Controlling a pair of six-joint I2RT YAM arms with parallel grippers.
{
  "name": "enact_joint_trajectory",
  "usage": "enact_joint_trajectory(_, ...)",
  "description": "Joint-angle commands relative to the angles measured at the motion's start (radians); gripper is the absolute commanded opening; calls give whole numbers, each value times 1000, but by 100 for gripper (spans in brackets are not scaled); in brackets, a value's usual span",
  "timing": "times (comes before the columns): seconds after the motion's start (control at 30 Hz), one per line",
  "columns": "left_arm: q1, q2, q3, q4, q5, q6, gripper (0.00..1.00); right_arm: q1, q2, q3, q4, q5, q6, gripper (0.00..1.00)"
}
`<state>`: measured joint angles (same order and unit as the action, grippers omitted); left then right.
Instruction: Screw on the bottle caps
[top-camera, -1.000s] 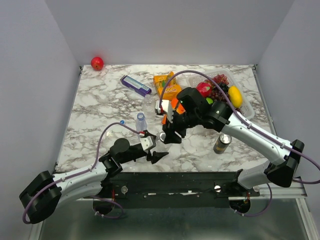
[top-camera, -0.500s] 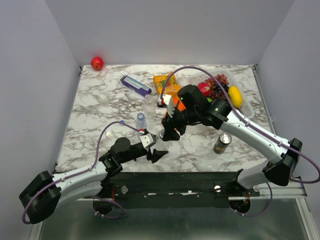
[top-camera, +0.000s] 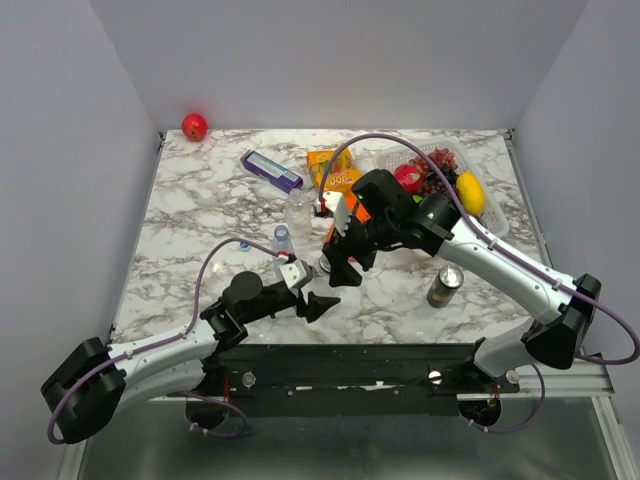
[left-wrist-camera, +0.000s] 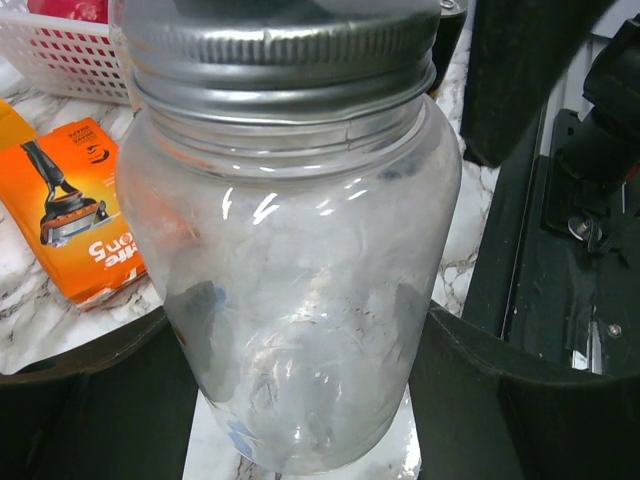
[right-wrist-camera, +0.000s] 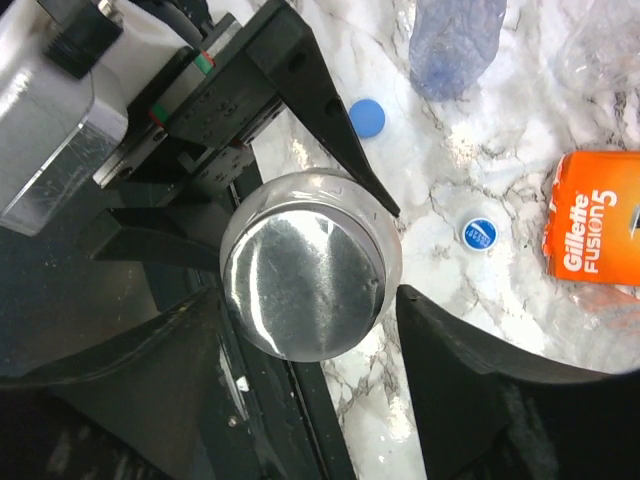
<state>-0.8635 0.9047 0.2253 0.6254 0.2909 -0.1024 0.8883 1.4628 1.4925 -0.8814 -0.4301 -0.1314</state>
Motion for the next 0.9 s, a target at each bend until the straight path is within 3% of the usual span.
enact_joint_trajectory(0.0, 6, 13, 34, 83, -15, -19, 0, 3, 13, 31, -73, 10, -11, 82)
enact_joint_trajectory(0.23, 6, 13, 25, 86, -9, -13, 0, 3, -4, 89, -165, 48, -95, 100)
enact_joint_trajectory(0.37, 6, 7, 11, 102, 27, -10, 0, 1, -56, 120, -244, 135, -217, 100)
enact_joint_trajectory(0.5, 6, 14, -3, 155, 97, -17, 0, -8, -107, 109, -180, 206, -403, 100)
enact_joint_trajectory(0.63, 4, 34, -1, 181, 157, -31, 0, -8, -114, 117, -107, 120, -534, 100)
enact_joint_trajectory(0.87, 6, 46, 5, 177, 195, -34, 0, 1, -47, 199, -214, -122, -672, 100)
